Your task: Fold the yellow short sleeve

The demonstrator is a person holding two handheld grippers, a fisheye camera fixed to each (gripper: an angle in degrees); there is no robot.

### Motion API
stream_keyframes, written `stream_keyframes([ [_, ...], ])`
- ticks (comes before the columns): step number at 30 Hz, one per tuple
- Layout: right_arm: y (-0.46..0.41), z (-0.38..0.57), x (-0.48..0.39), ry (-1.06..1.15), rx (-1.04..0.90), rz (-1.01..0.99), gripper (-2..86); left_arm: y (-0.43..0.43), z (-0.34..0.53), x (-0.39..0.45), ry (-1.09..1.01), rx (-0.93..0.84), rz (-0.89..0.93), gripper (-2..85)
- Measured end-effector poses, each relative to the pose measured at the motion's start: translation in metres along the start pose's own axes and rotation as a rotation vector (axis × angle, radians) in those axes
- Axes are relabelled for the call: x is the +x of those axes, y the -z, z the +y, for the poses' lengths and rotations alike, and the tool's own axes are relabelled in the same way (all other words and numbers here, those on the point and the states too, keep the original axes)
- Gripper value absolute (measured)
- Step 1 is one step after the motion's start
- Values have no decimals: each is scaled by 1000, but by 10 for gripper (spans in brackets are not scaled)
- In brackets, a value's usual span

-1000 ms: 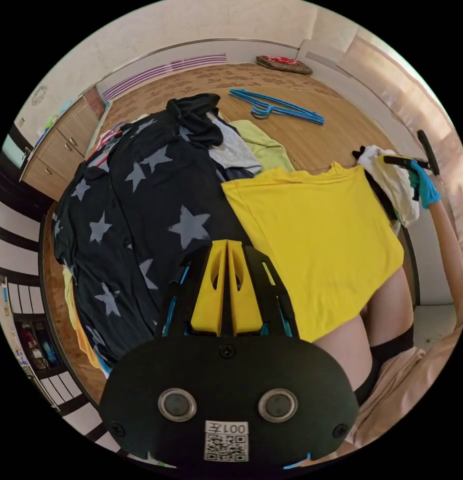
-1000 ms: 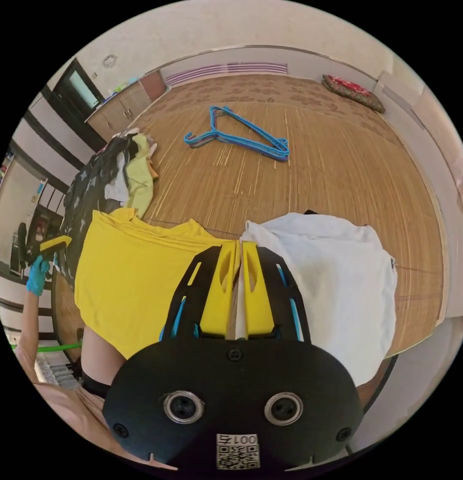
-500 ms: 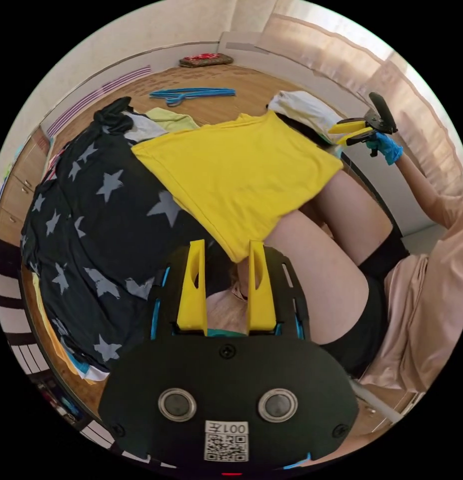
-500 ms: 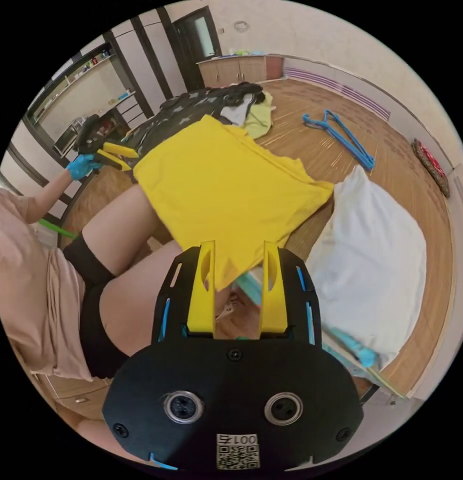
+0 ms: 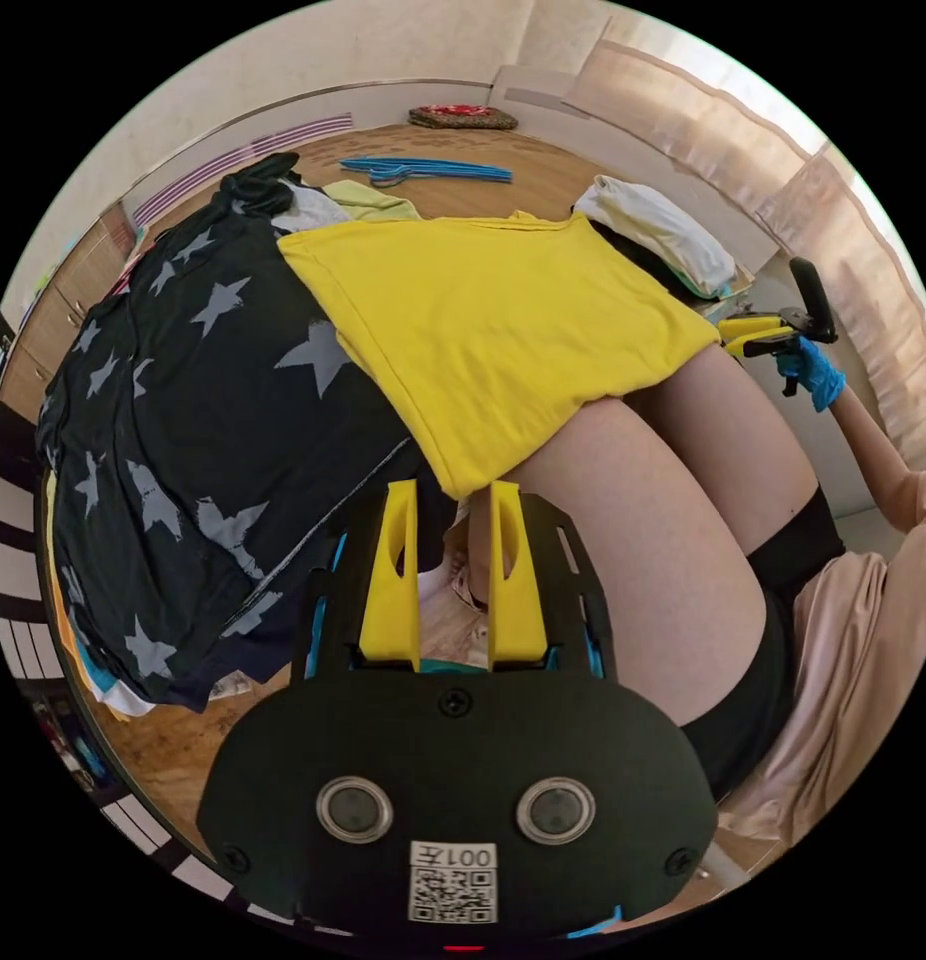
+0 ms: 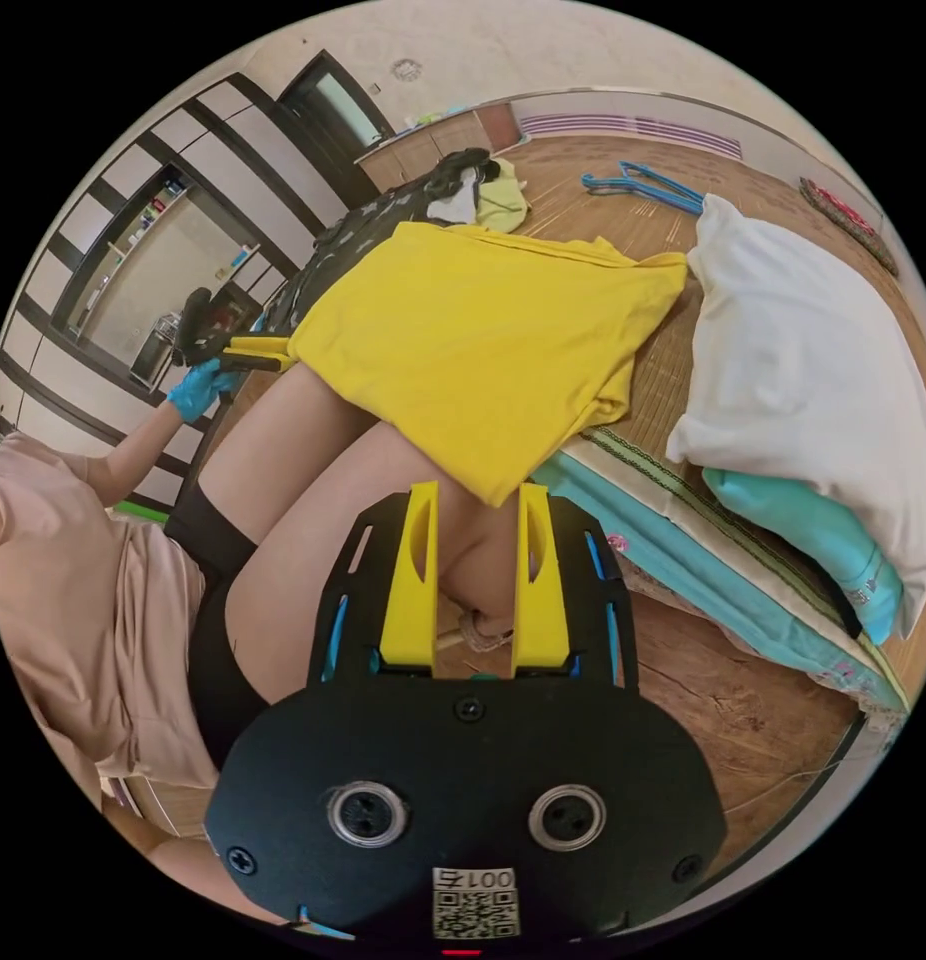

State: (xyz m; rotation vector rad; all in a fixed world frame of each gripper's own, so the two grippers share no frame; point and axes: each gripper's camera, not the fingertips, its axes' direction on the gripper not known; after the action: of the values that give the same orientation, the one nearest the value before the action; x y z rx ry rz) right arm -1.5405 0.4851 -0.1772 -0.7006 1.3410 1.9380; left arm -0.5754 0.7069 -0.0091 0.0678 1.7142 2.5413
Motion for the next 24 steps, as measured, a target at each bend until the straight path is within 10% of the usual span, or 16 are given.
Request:
stream_keyframes([
  [24,38,53,-77,58,180,269,13,69,96,39,114,291,-67,-11],
])
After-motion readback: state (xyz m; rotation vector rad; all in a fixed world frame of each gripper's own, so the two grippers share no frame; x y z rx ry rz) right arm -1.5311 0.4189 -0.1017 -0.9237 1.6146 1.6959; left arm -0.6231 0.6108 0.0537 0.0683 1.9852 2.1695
